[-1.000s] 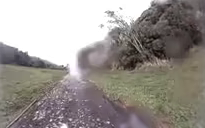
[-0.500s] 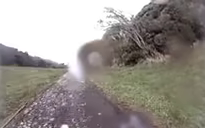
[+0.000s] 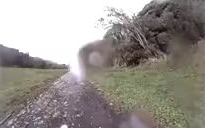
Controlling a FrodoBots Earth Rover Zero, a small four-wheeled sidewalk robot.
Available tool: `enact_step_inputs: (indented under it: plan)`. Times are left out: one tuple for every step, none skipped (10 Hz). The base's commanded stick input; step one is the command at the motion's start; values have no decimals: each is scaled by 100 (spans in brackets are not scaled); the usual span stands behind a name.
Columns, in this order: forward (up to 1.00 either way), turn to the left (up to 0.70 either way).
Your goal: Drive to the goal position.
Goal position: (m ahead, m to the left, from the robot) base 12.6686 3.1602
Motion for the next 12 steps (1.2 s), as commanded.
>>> enact_step_inputs:
  plan:
    - [70,10]
    - [70,0]
    - [70,0]
    - [70,23]
    - [70,35]
    - [70,35]
    - [70,35]
    - [70,35]
    - [70,35]
    - [70,35]
    - [70,35]
    - [70,0]
